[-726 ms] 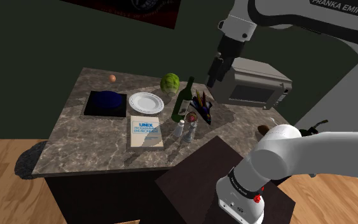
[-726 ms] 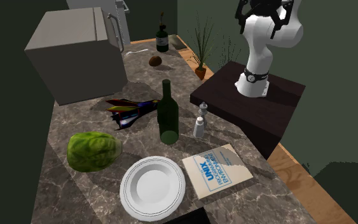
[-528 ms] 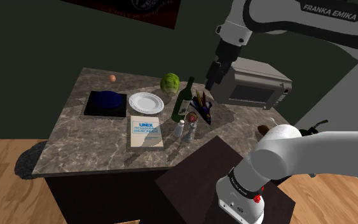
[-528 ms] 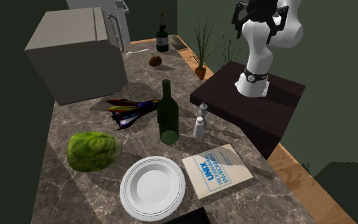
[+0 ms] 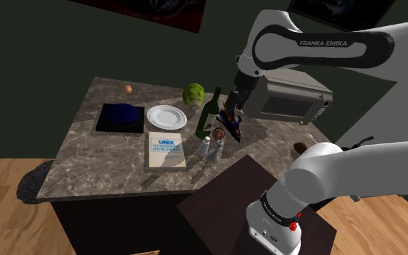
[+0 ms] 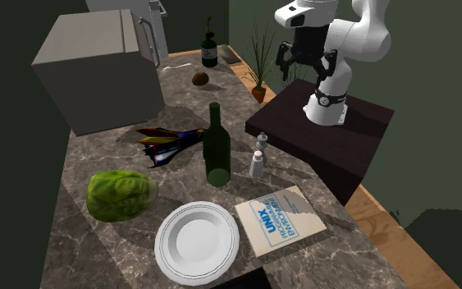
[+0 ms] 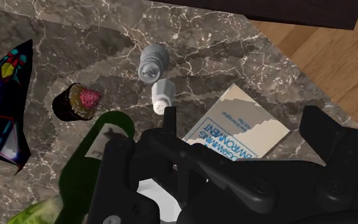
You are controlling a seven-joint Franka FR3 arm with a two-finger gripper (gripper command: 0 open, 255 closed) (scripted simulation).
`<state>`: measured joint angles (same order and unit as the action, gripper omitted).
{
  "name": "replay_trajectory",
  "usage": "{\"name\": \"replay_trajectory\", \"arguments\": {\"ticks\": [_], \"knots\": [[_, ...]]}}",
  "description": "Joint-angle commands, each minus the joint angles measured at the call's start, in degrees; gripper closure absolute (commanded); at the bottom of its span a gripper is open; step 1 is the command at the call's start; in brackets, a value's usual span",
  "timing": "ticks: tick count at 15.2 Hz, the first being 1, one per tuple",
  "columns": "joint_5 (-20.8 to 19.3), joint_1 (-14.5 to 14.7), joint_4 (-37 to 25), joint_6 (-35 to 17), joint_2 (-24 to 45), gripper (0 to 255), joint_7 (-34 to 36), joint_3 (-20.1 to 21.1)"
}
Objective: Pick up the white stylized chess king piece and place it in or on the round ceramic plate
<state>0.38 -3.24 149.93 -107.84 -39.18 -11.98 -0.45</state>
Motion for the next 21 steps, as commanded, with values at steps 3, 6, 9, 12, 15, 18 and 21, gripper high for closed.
{"name": "replay_trajectory", "arguments": {"ticks": [3, 6, 9, 12, 15, 18, 21], "knots": [[-1.18, -1.35, 3.8, -8.44, 4.89, 0, -1.33, -1.64], [-1.96, -2.33, 5.48, -15.03, 10.07, 0, -2.31, -2.89], [-2.58, -3.23, 6.37, -21.72, 16.14, 0, -3.33, -4.19], [-2.89, -4.0, 6.43, -28.35, 22.96, 0, -4.46, -5.51], [-2.66, -4.6, 5.67, -34.7, 30.35, 0, -5.86, -6.78], [-2.39, -4.58, 5.97, -37.14, 32.51, 0, -6.15, -6.92], [-1.95, -4.48, 6.44, -40.13, 35.05, 0, -6.48, -6.99]]}}
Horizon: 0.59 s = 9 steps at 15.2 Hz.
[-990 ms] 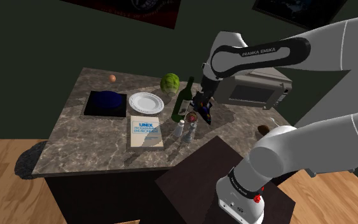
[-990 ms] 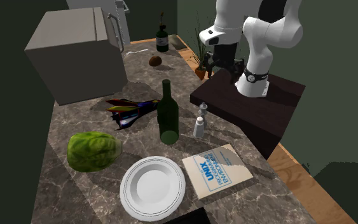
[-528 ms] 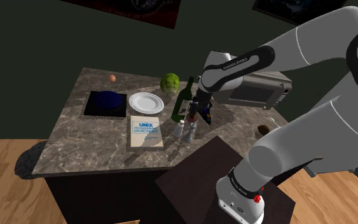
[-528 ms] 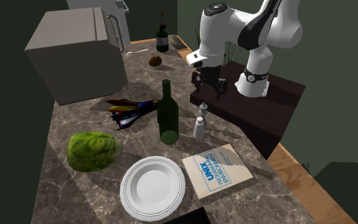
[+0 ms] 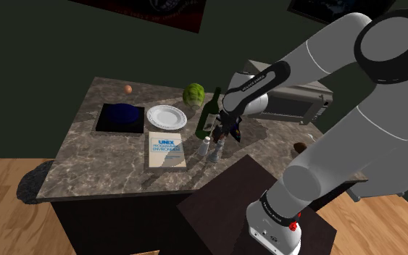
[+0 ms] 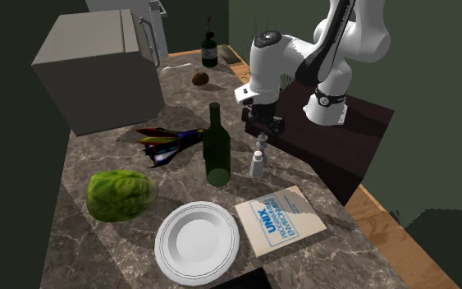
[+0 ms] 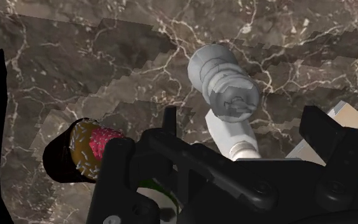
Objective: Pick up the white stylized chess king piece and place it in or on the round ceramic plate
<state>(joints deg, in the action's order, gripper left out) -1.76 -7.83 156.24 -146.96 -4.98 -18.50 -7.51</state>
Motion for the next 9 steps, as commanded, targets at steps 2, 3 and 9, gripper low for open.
{"name": "replay_trajectory", "arguments": {"ticks": [2, 3, 9], "knots": [[0.66, 0.21, 0.42, -3.57, 3.14, 0, -0.31, 0.04], [0.66, 0.2, 0.42, -3.57, 3.14, 0, -0.31, 0.05], [0.66, 0.2, 0.42, -3.57, 3.14, 0, -0.31, 0.05]]}}
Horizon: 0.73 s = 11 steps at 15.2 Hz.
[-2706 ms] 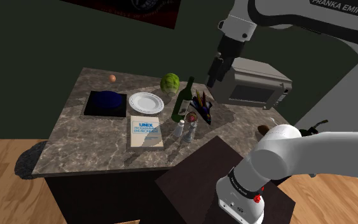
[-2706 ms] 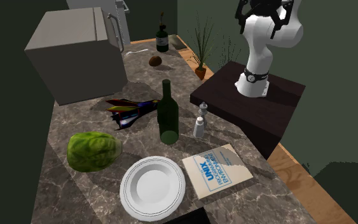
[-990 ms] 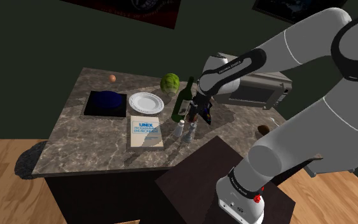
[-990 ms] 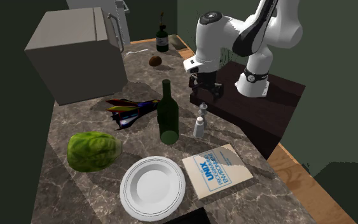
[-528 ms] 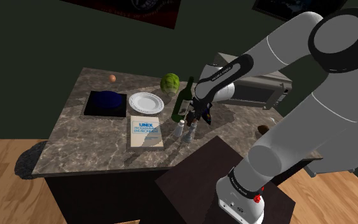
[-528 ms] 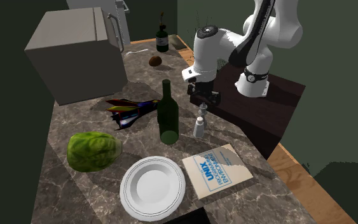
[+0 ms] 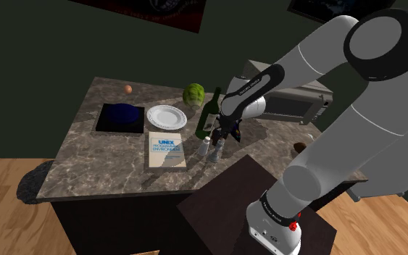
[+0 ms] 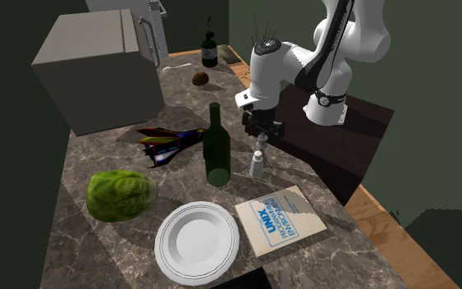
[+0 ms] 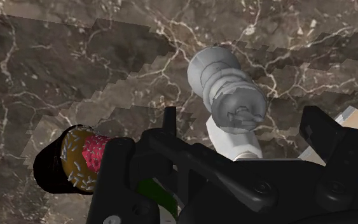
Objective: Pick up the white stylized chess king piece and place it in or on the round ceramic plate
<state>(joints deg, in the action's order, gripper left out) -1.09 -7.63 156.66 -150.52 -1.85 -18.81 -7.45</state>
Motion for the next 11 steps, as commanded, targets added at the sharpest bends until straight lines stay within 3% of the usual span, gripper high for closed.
{"name": "replay_trajectory", "arguments": {"ticks": [1, 2, 11], "knots": [[0.0, 0.0, 0.0, 0.0, 0.0, 0, 0.0, 0.0], [0.0, 0.0, 0.0, 0.0, 0.0, 255, 0.0, 0.0], [0.0, 0.0, 0.0, -0.01, 0.01, 255, 0.0, 0.0]]}}
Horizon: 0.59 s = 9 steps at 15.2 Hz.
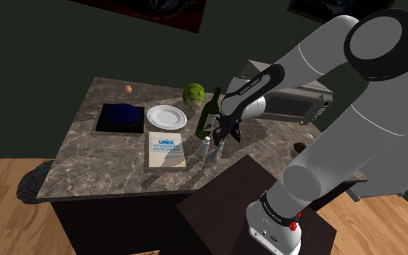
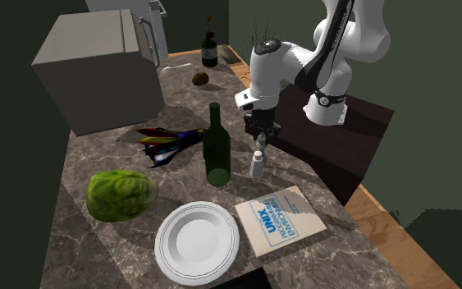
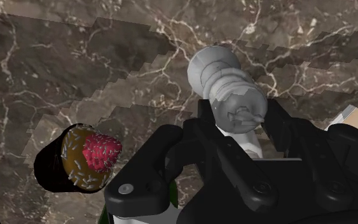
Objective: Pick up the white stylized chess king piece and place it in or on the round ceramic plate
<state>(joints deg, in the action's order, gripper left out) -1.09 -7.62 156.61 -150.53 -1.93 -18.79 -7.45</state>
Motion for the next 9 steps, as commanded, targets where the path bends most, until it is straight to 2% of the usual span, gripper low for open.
{"name": "replay_trajectory", "arguments": {"ticks": [1, 9], "knots": [[-0.23, -0.04, 0.02, 0.98, -0.88, 255, 0.14, -0.01], [-1.43, -0.34, -0.79, 8.91, -8.04, 255, 1.0, 0.15]]}}
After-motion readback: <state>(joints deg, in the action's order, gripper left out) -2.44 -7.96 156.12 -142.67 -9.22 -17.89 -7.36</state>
